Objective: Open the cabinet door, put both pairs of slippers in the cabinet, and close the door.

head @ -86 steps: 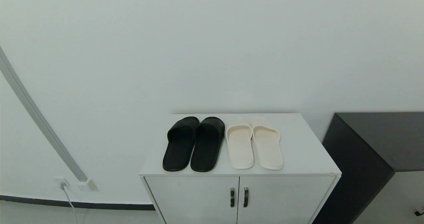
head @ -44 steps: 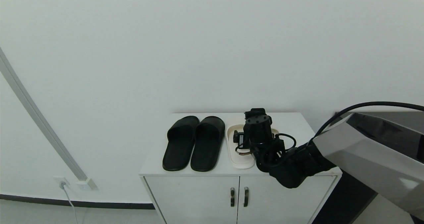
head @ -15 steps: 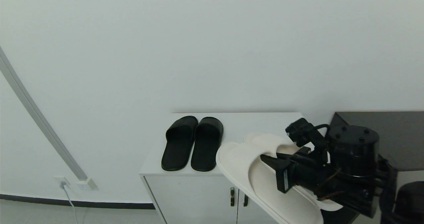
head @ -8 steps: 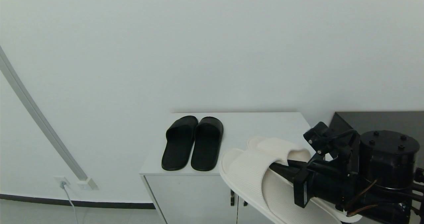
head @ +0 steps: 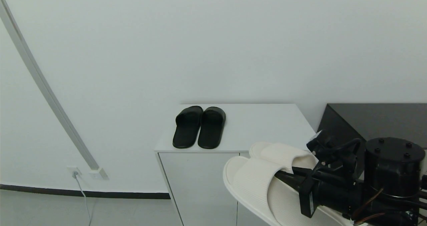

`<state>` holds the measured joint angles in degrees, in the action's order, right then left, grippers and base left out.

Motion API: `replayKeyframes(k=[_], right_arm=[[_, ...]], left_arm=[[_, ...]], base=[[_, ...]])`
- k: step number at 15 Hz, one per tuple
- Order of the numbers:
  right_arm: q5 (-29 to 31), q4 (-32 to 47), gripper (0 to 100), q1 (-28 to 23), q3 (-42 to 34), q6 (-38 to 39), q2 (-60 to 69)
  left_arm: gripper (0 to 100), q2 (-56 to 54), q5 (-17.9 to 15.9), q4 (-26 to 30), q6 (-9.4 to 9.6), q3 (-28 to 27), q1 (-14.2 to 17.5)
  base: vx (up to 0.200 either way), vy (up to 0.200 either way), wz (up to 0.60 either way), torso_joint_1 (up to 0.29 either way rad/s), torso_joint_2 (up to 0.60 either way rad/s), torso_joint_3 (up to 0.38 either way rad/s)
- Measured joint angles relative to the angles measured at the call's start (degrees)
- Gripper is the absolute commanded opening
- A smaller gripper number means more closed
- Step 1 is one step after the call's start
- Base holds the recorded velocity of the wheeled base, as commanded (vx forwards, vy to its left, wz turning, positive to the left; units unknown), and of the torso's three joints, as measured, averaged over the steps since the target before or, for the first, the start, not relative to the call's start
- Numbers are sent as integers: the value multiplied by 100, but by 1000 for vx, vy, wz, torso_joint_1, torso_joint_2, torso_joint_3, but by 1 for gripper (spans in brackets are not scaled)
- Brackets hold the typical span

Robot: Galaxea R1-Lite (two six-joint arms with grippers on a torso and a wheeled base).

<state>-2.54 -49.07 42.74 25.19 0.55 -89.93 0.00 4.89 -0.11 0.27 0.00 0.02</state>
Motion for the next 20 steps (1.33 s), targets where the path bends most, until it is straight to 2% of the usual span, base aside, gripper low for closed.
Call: replayKeyframes(k=[13,18,19,20], right_arm=[[2,-12,0,4,-193,-30,2],[0,-15,0,4,-245,-28,2],[0,-11,0,4,-250,-30,2],[0,-17,0,1,-250,-28,2]], left_arm=[[0,0,1,4,6,0,-2],[0,0,-5,4,0,0,-2],[100,0,-5,4,0,0,-2],[100,0,-5,4,-5,0,-2]], base=[[0,0,0,0,0,0],[0,0,0,-137,313,170],[0,0,0,-159,369,212],[0,0,0,-163,373,212]])
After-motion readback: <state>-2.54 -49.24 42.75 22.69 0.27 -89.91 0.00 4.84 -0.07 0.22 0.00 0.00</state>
